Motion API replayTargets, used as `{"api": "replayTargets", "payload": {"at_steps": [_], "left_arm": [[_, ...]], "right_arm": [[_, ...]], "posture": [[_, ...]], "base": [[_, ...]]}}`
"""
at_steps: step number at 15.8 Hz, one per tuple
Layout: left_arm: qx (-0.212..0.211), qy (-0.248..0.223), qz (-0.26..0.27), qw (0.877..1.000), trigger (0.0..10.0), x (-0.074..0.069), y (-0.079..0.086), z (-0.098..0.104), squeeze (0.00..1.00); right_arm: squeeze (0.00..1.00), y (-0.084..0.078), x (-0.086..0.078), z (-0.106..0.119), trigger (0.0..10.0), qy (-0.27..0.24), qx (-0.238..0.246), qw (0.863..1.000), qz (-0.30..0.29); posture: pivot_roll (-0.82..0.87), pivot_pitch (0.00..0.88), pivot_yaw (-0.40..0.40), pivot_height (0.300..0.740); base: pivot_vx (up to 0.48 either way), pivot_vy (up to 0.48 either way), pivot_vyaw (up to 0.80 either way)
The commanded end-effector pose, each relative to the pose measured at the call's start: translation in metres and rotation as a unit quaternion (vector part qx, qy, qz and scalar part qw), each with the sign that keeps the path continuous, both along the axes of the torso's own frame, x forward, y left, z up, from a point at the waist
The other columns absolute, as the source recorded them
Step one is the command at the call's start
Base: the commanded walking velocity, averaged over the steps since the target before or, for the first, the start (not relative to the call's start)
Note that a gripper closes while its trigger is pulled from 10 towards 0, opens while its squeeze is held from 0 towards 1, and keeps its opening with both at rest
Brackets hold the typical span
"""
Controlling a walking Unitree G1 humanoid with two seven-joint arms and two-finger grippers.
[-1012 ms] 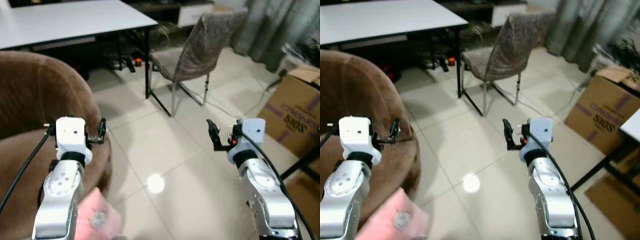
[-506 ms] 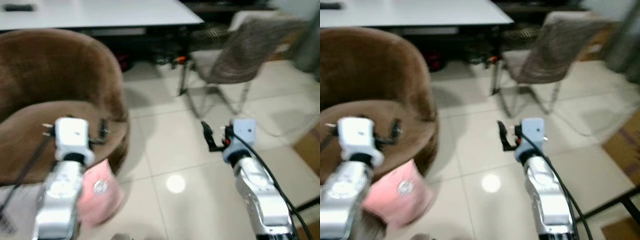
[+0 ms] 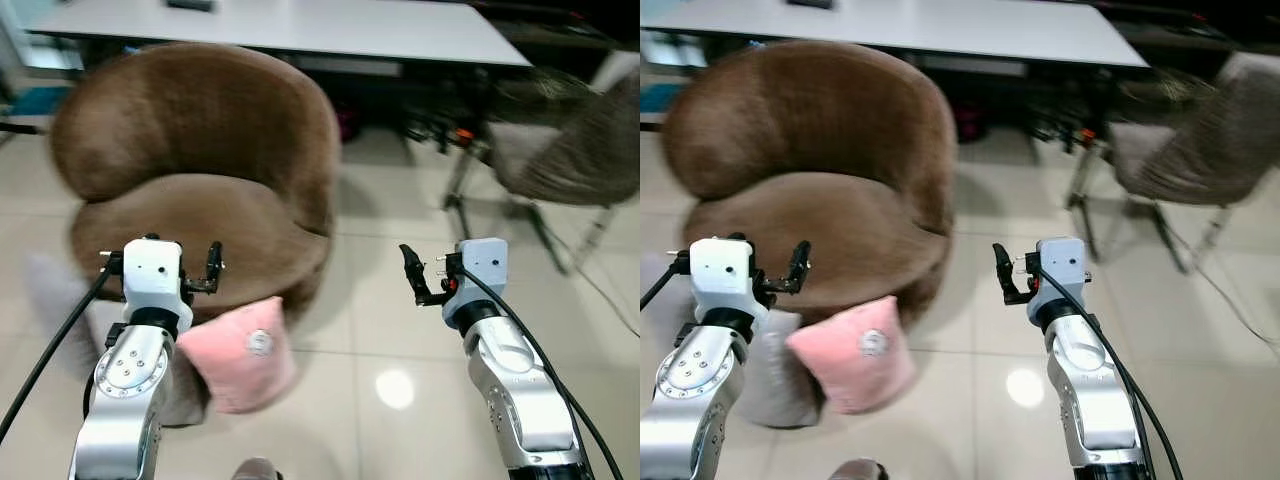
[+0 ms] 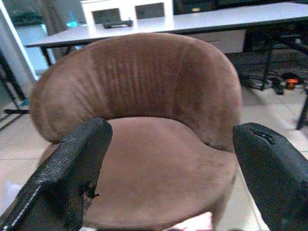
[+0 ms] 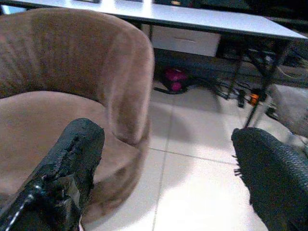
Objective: Move the pillow to the sofa from floor
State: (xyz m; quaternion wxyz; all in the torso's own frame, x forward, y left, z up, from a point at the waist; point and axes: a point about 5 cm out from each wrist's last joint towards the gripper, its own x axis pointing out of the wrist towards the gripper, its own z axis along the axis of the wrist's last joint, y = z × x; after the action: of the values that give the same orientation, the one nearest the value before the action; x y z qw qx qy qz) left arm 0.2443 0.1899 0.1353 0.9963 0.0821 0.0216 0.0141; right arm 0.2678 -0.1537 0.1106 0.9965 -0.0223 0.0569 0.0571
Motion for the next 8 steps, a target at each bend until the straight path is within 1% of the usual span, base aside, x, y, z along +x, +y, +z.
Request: {"api": "replayTargets", "payload": {"at_steps": [1,2,3,4,5,6,7,8], "left_arm": [[-0.002,-0.002,-0.008,1.000,10.0,-0.0016,-0.0012,0.0019,1.00],[-0.002,-0.001,-0.008,1.000,10.0,-0.0022,-0.0006,0.0020,1.00],[-0.002,0.000,-0.008,1.000,10.0,-0.0026,0.0003,0.0020,1.00],[-0.004,0.001,-0.007,1.000,10.0,-0.0027,0.0009,0.0018,1.00],[-0.004,0.002,-0.005,1.000,10.0,-0.0024,0.0026,0.0017,1.00],[-0.004,0.002,-0.004,1.000,10.0,-0.0020,0.0042,0.0017,1.00],[-0.003,0.002,-0.005,1.000,10.0,-0.0021,0.0055,0.0018,1.00],[-0.002,0.001,-0.005,1.000,10.0,-0.0022,0.0066,0.0026,1.00]], "right_arm": [[1.00,-0.0023,0.0016,0.0000,10.0,-0.002,-0.007,1.000,-0.006],[1.00,-0.0037,0.0015,-0.0016,10.0,-0.001,-0.016,1.000,-0.018],[1.00,-0.0070,0.0010,-0.0020,10.0,-0.002,-0.011,0.999,-0.039],[1.00,-0.0080,0.0009,-0.0019,10.0,-0.001,-0.012,0.999,-0.044],[1.00,-0.0084,0.0015,-0.0043,10.0,0.012,-0.022,0.999,-0.047],[1.00,-0.0080,0.0035,-0.0056,10.0,0.016,-0.060,0.997,-0.051],[1.00,-0.0075,0.0040,-0.0027,10.0,0.000,-0.067,0.997,-0.050],[1.00,-0.0083,0.0040,0.0000,10.0,-0.011,-0.055,0.997,-0.050]], "posture": [[0.01,0.000,-0.040,0.740],[0.01,0.000,-0.039,0.740],[0.01,0.000,-0.037,0.740],[0.01,0.000,-0.037,0.740],[0.01,0.000,-0.035,0.740],[0.00,0.000,-0.033,0.740],[0.00,0.000,-0.033,0.740],[0.00,0.000,-0.034,0.740]], "base": [[0.319,0.000,0.80],[0.319,0.000,0.80],[0.319,0.000,0.00],[0.319,0.000,0.00],[0.319,0.000,0.00],[0.322,0.000,0.00],[0.319,0.000,0.00],[0.319,0.000,0.00]]}}
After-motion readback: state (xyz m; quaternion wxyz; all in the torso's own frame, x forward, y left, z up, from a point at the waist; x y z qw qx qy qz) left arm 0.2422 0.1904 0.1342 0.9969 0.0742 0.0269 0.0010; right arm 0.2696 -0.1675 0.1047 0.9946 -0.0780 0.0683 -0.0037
